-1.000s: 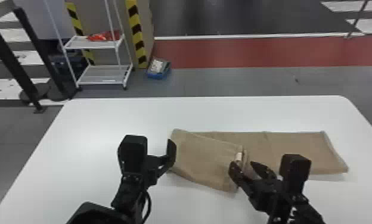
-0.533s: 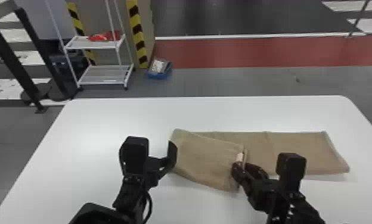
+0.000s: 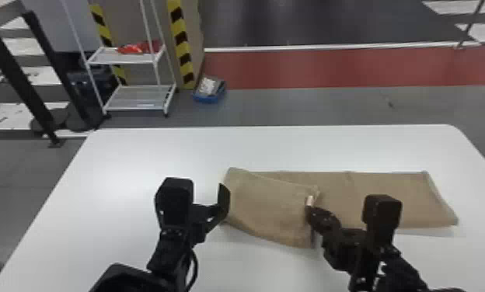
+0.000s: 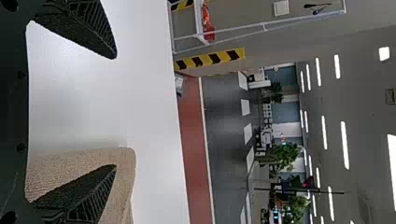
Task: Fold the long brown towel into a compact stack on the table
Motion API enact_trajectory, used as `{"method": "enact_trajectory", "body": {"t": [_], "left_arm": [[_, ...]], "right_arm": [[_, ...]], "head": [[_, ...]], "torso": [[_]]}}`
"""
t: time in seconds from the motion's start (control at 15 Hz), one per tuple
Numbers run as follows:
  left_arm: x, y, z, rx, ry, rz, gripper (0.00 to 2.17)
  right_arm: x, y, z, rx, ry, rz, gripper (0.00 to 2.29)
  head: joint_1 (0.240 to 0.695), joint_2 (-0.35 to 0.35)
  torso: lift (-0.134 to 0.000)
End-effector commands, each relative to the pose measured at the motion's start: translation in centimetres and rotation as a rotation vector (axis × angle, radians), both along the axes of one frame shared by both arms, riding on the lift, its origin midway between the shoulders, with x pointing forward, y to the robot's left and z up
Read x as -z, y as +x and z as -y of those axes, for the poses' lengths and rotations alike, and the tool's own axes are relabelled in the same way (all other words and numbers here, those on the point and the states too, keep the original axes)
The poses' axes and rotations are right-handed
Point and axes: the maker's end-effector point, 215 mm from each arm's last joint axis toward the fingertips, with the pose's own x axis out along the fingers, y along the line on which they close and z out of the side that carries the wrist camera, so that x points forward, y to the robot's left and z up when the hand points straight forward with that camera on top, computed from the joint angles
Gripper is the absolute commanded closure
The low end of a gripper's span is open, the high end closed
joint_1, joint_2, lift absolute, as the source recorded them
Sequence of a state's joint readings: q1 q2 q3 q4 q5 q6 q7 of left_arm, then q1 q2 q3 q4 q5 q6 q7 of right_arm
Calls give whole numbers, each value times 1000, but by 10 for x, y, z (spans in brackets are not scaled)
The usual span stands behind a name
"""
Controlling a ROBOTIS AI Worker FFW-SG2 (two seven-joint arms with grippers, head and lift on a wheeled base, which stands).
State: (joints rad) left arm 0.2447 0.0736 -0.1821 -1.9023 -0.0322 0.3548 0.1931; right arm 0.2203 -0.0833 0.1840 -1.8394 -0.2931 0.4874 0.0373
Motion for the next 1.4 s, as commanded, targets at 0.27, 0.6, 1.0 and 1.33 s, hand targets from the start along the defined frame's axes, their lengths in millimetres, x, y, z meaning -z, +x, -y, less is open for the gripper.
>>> {"method": "enact_trajectory", "body": {"t": [0.27, 0.6, 1.0, 1.33], "left_arm": [[-2, -3, -14, -27, 1, 5, 36], [-10, 1, -6, -7, -18, 38, 36], [-17, 7, 2, 7, -10, 49, 36], [-12, 8, -2, 3, -9, 42, 36]], "right_arm": [[-83, 30, 90, 91, 13, 135, 1588], [-6, 35, 181, 132, 27, -215, 1588], [-82, 42, 207, 147, 97, -93, 1588], [-76, 48, 286, 262, 44, -106, 1588]], "head": [[695, 87], [695, -42], [695, -100], [695, -161]], "torso": [[-112], [-112], [-112], [-112]]}}
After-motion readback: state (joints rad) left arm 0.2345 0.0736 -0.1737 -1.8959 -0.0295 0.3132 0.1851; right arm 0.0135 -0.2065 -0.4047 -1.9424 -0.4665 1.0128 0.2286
